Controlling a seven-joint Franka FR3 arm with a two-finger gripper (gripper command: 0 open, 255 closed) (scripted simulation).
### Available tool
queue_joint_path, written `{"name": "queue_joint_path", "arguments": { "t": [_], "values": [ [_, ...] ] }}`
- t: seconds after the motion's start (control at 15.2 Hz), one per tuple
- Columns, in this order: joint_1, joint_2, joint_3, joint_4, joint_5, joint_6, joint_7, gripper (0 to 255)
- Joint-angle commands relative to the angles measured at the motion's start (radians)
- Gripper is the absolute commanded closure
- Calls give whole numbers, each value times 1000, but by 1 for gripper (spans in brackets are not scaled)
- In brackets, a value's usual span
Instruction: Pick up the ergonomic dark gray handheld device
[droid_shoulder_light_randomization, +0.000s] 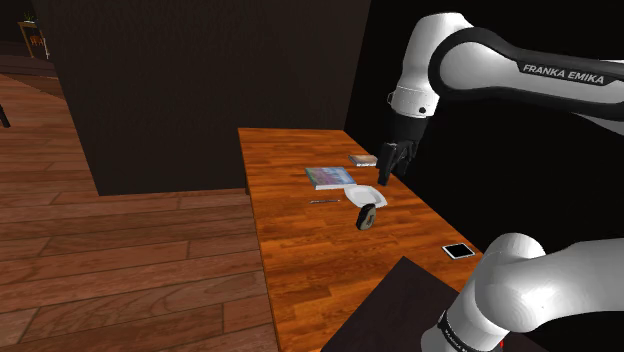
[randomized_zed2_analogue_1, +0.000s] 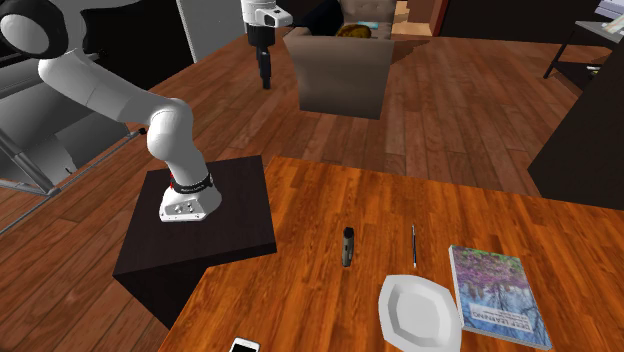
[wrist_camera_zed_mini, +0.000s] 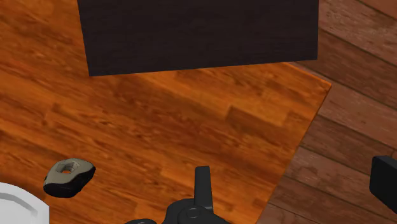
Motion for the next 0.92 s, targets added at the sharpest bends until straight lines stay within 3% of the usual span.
{"name": "queue_joint_path", "arguments": {
  "t": [0.0,0.46,0.86],
  "values": [
    [0,0,0,0,0,0,0,0],
    [-16,-28,-135,-174,-116,162,-231,0],
    [-41,26,-266,-264,-220,332,-426,0]
  ]
}}
